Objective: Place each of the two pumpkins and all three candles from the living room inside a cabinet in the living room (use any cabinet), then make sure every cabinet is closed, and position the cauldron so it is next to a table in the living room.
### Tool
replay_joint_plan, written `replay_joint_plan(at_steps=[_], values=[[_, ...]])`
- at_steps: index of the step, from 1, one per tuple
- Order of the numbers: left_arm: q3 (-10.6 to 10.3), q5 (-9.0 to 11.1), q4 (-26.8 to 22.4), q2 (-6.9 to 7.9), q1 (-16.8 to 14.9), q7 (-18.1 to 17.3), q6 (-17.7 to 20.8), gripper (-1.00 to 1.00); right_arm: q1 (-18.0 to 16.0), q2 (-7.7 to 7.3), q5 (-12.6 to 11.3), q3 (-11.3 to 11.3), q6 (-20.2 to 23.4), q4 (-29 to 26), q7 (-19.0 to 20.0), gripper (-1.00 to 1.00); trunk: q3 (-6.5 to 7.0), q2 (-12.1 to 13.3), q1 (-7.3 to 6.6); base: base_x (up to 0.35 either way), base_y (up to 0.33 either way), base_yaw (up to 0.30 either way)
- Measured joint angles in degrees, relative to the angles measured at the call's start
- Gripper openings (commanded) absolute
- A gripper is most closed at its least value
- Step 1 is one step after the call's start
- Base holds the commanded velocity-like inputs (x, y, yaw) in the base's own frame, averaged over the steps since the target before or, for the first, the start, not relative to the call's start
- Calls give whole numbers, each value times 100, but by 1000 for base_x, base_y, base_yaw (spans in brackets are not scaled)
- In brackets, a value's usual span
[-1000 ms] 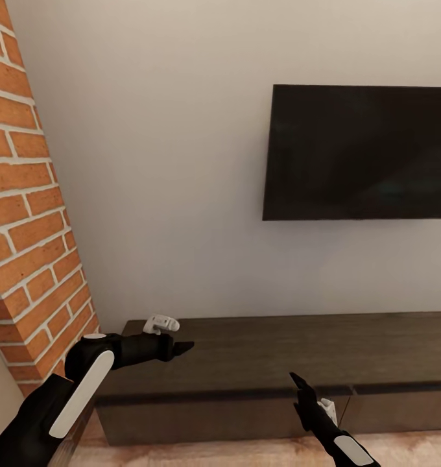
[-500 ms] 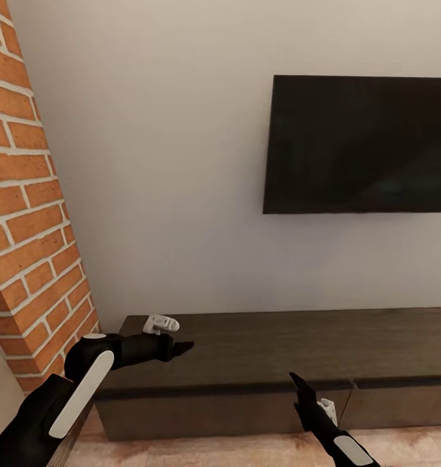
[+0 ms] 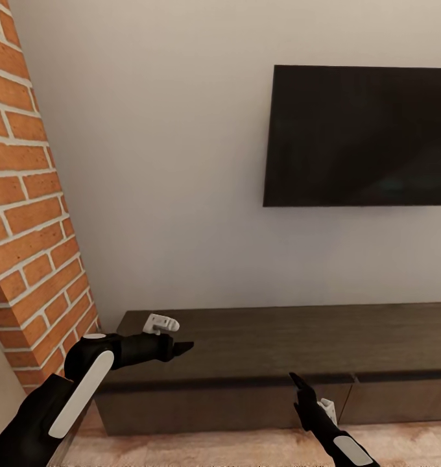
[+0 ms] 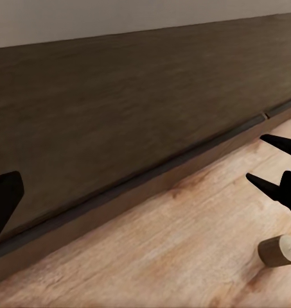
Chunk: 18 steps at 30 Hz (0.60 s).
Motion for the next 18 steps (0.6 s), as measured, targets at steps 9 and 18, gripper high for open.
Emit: replay_joint_plan(at_steps=[9, 18], values=[[0, -1, 0, -3, 0, -2, -2, 100, -4, -9, -16, -5, -3, 0, 1, 100, -162, -361, 198, 0, 0, 0], [-3, 0, 0, -3, 0, -3, -2, 100, -3, -4, -6, 0, -4, 0, 1, 100, -323, -722, 396, 0, 0, 0]])
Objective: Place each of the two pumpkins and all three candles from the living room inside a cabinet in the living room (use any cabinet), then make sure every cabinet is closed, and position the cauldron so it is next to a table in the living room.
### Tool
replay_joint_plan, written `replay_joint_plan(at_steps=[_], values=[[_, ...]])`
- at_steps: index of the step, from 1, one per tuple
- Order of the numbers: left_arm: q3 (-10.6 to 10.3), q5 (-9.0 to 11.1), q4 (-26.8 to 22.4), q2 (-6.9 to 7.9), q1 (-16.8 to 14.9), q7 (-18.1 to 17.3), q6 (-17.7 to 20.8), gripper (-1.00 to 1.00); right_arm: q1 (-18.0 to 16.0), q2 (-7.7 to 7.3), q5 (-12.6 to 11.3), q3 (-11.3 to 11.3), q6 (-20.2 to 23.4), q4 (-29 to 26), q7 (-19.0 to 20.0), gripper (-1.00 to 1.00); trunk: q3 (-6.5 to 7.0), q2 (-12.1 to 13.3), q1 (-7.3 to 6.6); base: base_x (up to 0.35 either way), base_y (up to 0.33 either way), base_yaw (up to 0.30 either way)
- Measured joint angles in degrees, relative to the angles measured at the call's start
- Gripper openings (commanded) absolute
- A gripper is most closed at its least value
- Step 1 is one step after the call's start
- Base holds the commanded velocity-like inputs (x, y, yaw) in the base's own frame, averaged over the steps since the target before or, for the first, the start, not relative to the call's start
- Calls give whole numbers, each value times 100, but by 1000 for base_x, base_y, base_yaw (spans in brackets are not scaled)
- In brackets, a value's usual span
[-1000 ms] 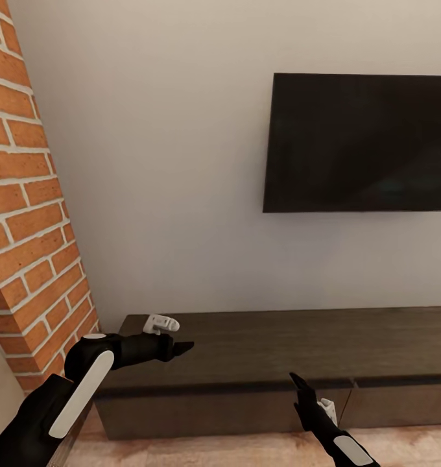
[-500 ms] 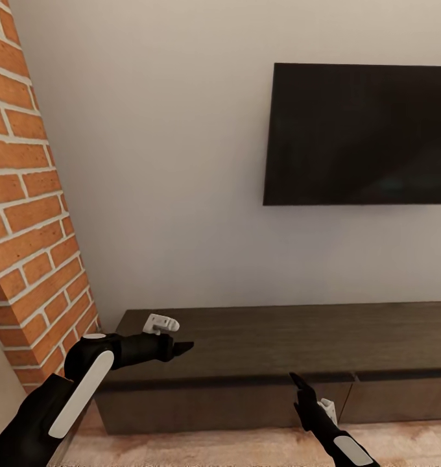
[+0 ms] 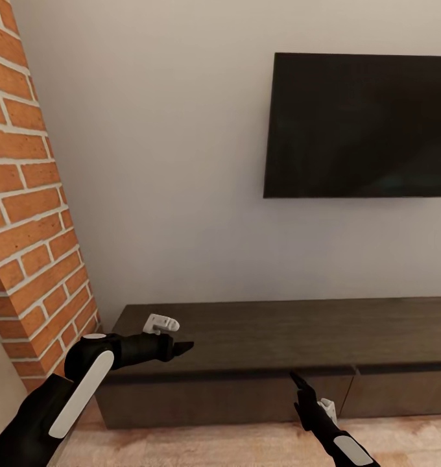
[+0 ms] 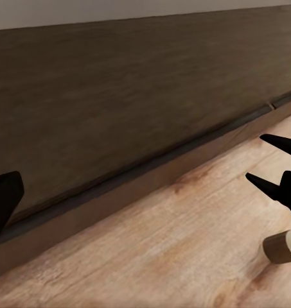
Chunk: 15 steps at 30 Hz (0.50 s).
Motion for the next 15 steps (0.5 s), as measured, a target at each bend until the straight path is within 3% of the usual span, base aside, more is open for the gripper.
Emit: replay_joint_plan(at_steps=[15], values=[[-2, 0, 0, 3, 0, 0, 0, 100, 3, -8, -9, -5, -8, 0, 8, 100, -269, -602, 330, 0, 0, 0]])
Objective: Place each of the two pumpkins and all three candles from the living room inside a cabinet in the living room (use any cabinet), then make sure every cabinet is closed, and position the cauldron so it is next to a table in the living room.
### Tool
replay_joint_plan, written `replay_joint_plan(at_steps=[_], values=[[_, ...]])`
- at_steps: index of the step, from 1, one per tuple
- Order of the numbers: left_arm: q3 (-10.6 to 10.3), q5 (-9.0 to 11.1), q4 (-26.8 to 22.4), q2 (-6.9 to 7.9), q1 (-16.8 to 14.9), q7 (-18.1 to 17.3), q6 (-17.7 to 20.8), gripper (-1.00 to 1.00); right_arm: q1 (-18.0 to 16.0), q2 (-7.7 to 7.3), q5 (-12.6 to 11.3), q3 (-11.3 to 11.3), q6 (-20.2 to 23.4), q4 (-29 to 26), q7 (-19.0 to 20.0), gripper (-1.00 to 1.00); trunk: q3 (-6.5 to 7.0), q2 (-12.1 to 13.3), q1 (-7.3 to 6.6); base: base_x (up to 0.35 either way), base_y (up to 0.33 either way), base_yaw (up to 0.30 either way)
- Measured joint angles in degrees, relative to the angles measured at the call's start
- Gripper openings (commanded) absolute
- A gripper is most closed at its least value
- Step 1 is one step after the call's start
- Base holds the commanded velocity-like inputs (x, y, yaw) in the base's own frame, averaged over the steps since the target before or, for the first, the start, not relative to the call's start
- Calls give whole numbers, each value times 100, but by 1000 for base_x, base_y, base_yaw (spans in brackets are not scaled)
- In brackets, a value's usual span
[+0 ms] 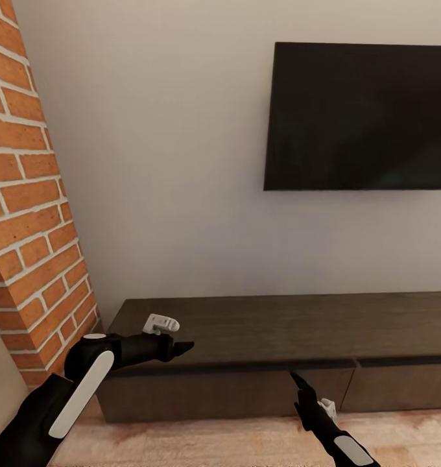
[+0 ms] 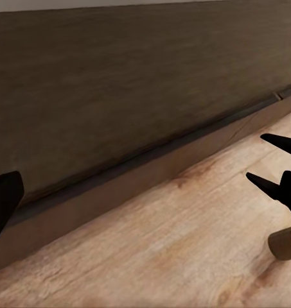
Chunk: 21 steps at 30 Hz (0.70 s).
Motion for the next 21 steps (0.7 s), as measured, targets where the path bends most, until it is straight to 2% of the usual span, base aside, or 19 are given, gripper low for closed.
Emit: replay_joint_plan(at_steps=[21], values=[[-5, 2, 0, 1, 0, -5, 0, 100, -1, -9, -2, -1, 4, 0, 55, 100, -377, -842, 461, 0, 0, 0]])
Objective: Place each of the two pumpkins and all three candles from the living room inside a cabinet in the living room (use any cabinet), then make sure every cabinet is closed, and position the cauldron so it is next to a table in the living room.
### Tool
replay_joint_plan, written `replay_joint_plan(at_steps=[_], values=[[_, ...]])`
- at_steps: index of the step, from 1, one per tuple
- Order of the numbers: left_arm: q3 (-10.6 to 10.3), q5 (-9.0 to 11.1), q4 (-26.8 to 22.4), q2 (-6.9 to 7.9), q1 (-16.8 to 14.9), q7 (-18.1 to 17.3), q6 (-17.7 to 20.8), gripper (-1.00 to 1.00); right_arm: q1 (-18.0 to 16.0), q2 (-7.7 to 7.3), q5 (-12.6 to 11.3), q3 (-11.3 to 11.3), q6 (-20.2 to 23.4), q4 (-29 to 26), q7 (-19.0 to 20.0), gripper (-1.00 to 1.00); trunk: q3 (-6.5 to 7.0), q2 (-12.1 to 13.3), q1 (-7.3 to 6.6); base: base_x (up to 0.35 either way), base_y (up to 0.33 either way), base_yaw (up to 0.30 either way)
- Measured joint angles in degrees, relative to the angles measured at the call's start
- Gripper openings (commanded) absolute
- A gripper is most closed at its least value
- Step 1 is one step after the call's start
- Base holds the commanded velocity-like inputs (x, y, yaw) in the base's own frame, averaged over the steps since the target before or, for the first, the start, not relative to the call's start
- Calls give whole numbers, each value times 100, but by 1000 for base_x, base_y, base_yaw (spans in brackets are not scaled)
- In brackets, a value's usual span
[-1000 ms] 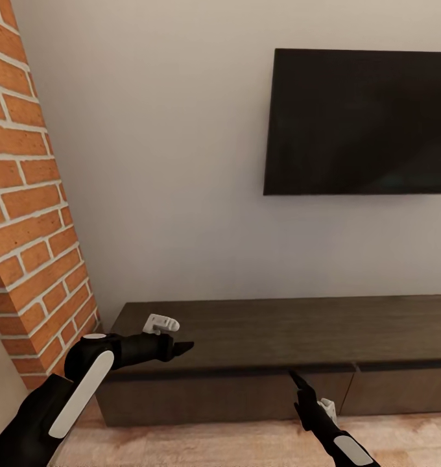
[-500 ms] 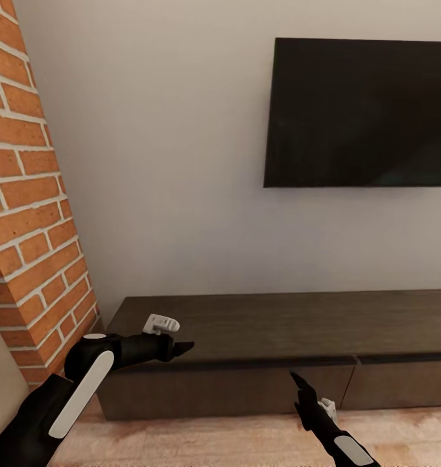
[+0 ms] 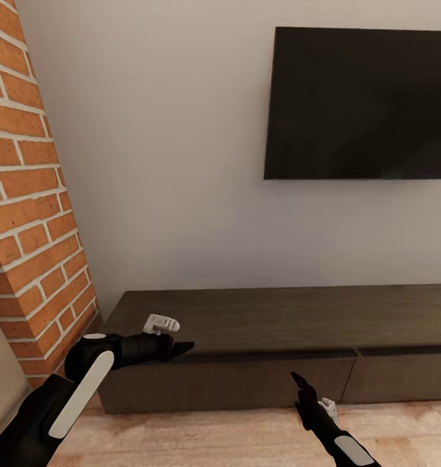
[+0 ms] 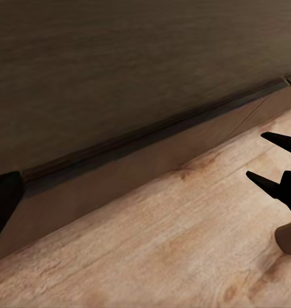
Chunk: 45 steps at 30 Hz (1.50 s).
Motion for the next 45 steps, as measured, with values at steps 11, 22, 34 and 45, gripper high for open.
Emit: replay_joint_plan(at_steps=[11, 22, 34, 45], values=[[-5, 0, 0, 1, 0, -13, -1, 100, 0, 7, 0, 0, -4, 0, 13, 100, -198, -441, 242, 0, 0, 0], [-6, -1, 0, 1, 0, -18, 0, 100, 2, -22, -6, -3, 26, -32, 77, 100, -433, -536, 310, 0, 0, 0], [-20, 1, -1, 1, 0, -30, 3, 100, 4, -67, 37, -25, 57, 6, 1258, 100, -455, -538, 311, 66, 4, 0], [-28, 1, 0, 1, 0, -30, 0, 100, 4, -77, 47, -21, 51, 14, 1314, 100, -455, -538, 312, 96, 19, 0]])
